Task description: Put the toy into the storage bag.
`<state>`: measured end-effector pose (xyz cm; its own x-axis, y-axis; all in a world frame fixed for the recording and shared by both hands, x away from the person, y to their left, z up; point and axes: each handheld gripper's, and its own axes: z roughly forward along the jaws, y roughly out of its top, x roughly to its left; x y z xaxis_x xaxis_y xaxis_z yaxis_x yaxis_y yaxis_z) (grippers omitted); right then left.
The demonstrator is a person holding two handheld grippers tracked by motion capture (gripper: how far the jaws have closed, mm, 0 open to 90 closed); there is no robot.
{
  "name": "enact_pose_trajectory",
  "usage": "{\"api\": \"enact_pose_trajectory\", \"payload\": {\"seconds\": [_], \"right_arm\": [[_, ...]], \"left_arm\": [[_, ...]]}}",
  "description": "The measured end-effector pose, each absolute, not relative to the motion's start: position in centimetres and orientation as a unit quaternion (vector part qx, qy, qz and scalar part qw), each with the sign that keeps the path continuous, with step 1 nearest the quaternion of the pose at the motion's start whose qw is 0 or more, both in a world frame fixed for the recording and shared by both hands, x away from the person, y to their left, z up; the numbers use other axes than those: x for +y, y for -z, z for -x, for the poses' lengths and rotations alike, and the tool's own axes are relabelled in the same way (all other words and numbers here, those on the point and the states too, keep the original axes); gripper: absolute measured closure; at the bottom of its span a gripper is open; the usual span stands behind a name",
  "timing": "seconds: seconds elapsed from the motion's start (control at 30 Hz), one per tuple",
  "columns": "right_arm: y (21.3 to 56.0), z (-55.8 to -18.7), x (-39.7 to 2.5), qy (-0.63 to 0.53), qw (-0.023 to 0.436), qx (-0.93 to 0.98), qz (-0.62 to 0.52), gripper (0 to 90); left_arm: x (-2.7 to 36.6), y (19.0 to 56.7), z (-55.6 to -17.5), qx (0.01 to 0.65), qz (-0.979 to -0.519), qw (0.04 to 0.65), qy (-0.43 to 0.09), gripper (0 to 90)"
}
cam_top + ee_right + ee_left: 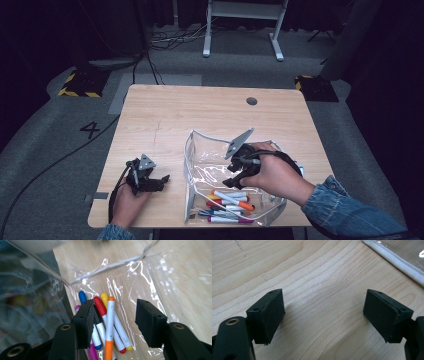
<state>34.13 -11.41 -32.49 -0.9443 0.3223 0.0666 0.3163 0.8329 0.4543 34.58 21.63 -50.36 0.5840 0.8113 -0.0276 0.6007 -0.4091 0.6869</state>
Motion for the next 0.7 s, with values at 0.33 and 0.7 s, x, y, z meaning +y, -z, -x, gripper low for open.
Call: {"api": "enact_pose_trajectory", "payload": {"seconds": [0.33, 0.7], "right_arm": [[28.6, -33.8, -17.4, -0.314, 0.047, 0.921, -0.226, 49.6], [27.2, -33.5, -24.3, -0.351, 0.084, 0.887, -0.289, 49.8]], "left_arm": [[21.6, 50.4, -34.6, 0.428, -0.824, 0.335, -0.157, 17.6], [21.6, 50.4, -34.6, 0.428, -0.824, 0.335, -0.158, 17.6]]}}
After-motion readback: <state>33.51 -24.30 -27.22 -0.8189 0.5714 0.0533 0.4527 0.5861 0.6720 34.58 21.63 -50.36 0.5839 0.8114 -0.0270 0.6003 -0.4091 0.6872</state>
